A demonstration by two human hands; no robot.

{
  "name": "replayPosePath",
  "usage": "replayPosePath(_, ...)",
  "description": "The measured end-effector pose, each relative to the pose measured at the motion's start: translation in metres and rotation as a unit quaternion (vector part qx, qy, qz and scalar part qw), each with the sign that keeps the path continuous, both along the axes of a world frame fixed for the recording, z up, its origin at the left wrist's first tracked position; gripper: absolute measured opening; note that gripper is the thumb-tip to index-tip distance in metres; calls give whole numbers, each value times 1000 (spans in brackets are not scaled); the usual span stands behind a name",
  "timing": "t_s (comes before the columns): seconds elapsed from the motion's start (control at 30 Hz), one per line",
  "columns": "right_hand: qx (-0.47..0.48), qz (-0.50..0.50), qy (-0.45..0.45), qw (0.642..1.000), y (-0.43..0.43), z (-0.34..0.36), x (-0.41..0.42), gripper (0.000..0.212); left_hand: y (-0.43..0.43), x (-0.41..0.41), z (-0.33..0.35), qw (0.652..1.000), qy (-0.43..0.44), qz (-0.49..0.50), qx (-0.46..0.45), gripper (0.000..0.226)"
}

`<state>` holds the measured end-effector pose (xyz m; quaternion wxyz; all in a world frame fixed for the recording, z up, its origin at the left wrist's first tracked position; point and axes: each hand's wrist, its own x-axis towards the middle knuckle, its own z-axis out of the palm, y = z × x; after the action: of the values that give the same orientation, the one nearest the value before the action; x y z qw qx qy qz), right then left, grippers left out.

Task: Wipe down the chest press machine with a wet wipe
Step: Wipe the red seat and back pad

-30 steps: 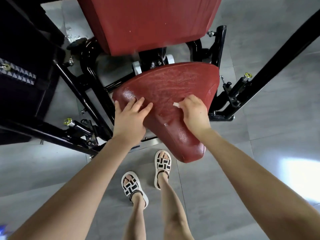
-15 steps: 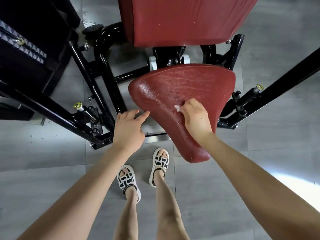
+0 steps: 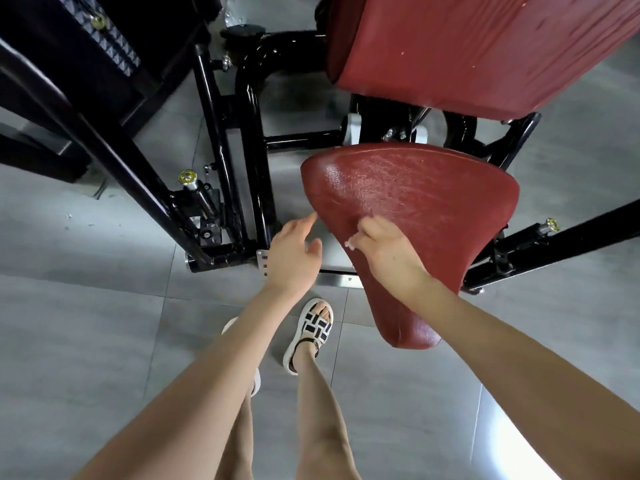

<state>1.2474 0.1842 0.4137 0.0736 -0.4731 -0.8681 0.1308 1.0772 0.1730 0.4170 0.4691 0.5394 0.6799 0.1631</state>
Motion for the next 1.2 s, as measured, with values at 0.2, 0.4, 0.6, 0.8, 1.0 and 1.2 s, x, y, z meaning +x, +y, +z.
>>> replayPosePath(0.2, -31, 81, -74, 993, -24, 8, 16, 18, -4, 16, -7, 981, -122, 129, -74, 42)
replayPosePath(0.4, 9, 101, -65, 993, 45, -13, -35, 20, 1, 14, -14, 941, -184, 267, -100, 32)
replayPosePath(0.6, -106, 111, -124, 980, -64, 13, 23, 32, -4, 1, -15, 952, -161, 248, -77, 30)
replayPosePath(0.8, -26, -24, -47, 998, -19, 10, 7, 23, -11, 5, -11, 983, -113, 144, -27, 36)
replayPosePath(1.0, -33, -101, 13, 994, -135, 19, 46, 22, -18, 16, 0, 983, 9, -92, 157, 38)
replayPosePath(1.2, -7, -246, 101, 964, -78, 15, 31, 25, 7, 23, 4, 878, 107, -367, 289, 45)
